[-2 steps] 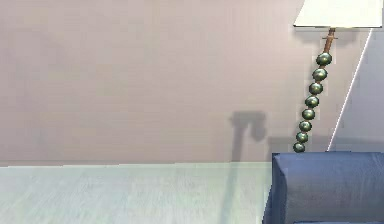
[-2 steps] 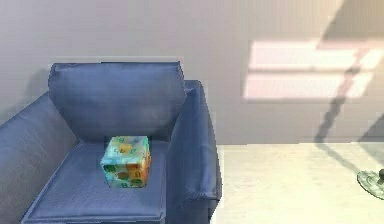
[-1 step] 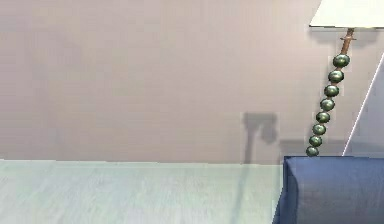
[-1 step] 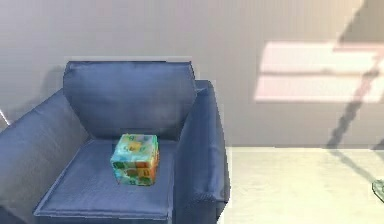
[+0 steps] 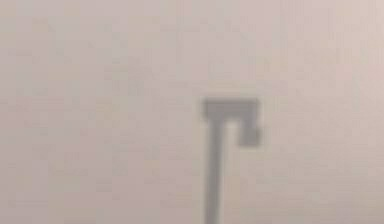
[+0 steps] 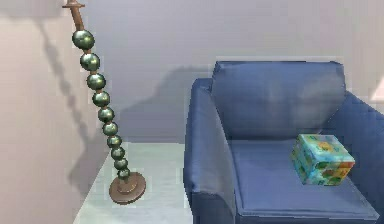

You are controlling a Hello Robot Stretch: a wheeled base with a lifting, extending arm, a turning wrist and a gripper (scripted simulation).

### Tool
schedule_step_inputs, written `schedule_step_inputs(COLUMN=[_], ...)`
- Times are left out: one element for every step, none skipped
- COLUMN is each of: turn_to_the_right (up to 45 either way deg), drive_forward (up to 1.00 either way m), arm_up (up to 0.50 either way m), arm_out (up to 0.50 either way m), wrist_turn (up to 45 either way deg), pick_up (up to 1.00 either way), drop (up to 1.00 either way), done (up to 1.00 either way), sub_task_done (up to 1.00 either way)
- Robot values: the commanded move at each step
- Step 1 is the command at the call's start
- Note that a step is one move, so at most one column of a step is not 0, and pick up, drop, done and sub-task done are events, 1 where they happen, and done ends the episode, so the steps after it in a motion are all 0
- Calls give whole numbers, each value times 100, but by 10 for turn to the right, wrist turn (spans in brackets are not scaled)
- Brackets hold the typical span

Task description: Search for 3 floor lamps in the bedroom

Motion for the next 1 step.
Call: schedule_step_inputs(turn_to_the_right=[0], drive_forward=[15], arm_up=[0], arm_out=[0], wrist_turn=[0], pick_up=[0], drop=[0], done=[0], sub_task_done=[0])
